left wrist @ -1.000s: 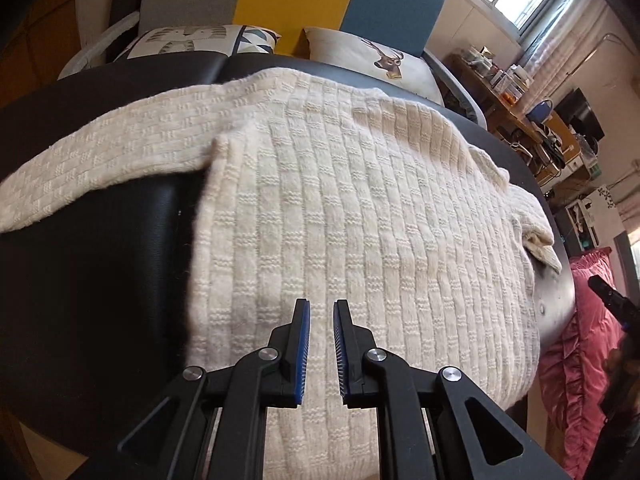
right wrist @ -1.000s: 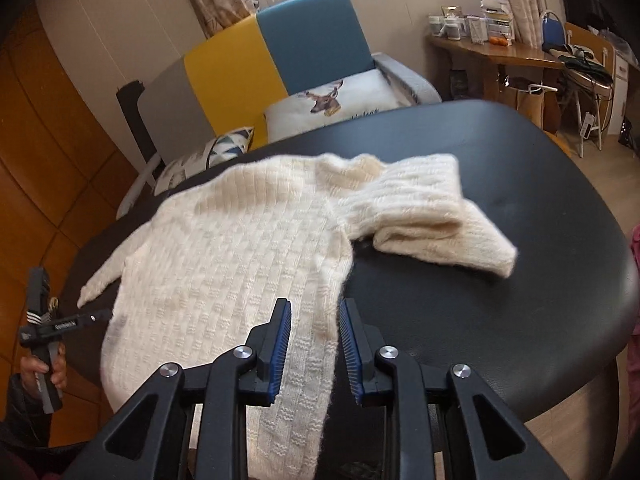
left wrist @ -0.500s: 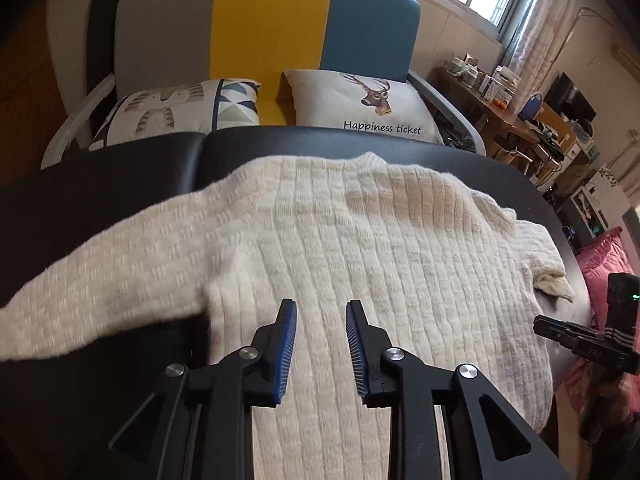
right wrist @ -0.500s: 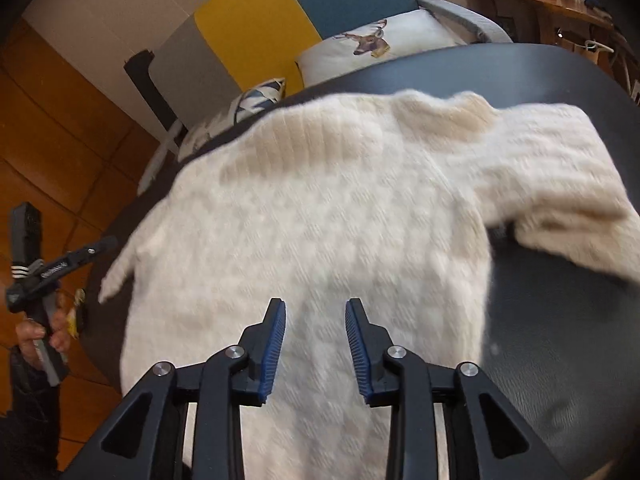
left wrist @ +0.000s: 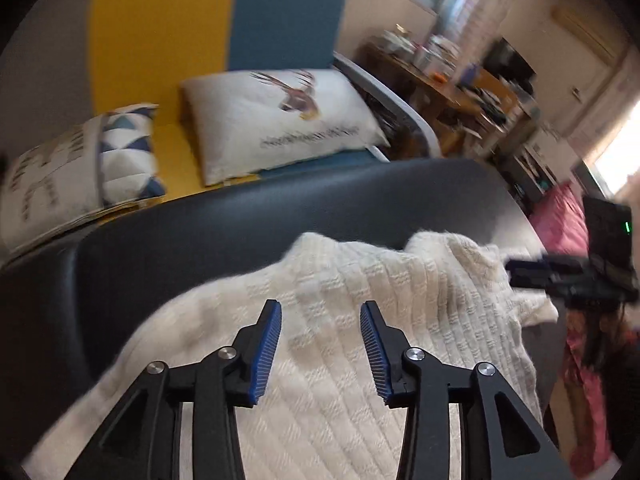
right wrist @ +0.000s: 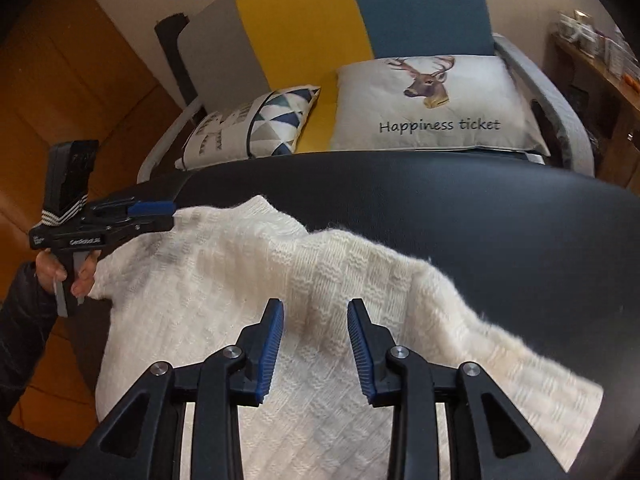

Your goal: Fold clothes

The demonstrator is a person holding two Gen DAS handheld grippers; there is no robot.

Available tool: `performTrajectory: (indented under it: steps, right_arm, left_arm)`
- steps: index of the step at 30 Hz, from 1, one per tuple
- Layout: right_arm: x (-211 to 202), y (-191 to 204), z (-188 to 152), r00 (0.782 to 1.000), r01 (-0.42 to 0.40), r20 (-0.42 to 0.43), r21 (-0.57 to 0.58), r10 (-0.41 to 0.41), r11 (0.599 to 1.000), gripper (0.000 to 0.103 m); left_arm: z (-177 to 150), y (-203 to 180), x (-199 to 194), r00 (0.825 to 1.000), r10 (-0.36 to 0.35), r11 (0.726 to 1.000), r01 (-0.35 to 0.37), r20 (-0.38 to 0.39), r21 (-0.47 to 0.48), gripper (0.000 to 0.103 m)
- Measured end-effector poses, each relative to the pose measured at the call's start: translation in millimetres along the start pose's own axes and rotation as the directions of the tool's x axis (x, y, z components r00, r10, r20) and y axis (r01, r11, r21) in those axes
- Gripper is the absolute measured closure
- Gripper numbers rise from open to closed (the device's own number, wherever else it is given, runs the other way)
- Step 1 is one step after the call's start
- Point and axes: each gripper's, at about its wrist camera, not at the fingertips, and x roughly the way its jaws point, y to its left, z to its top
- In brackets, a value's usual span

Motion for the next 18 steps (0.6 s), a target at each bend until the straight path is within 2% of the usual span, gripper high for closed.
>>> performTrajectory:
  steps: [3, 4, 5, 7, 9, 12, 15, 18]
  right_arm:
    - [22, -11, 25, 0.995, -0.047, -0.097, -0.069, 0.04, 0.997, 0.065]
    - [31, -15, 32, 0.99, -0.069, -0.128, -0.084, 0.058, 0.994, 0.064]
    - [40, -18, 40, 0.984, -0.093, -0.159, -0.099, 0.076, 0.991, 0.063]
    - [58, -26, 53, 0.966, -0.171, -0.211, -0.084, 0.151, 0.982, 0.056]
    - [75, -31, 61, 0.955, -0.199, -0.242, -0.085, 0.173, 0.976, 0.055]
    - [98, -41, 70, 0.924, -0.26, -0.305, -0.061, 0.23, 0.964, 0.05]
    - [115, -46, 68, 0.869, -0.348, -0.377, -0.003, 0.321, 0.938, 0.048]
    - [123, -43, 63, 0.853, -0.359, -0.404, 0.006, 0.331, 0.933, 0.048]
  left_arm:
    - [20, 5, 27, 0.997, -0.037, 0.999, 0.039, -0.061, 0.027, 0.057]
    - [26, 7, 36, 0.996, -0.044, 0.998, 0.047, -0.081, 0.036, 0.053]
    - [31, 10, 45, 0.994, -0.045, 0.998, 0.05, -0.099, 0.047, 0.049]
    - [38, 16, 58, 0.991, -0.048, 0.997, 0.055, -0.125, 0.053, 0.048]
    - [44, 23, 70, 0.987, -0.062, 0.997, 0.067, -0.146, 0.033, 0.047]
    - [48, 30, 79, 0.979, -0.115, 0.993, 0.118, -0.17, 0.011, 0.047]
    - [48, 32, 86, 0.966, -0.169, 0.985, 0.173, -0.194, 0.005, 0.045]
    - [47, 28, 94, 0.961, -0.168, 0.984, 0.179, -0.221, 0.028, 0.043]
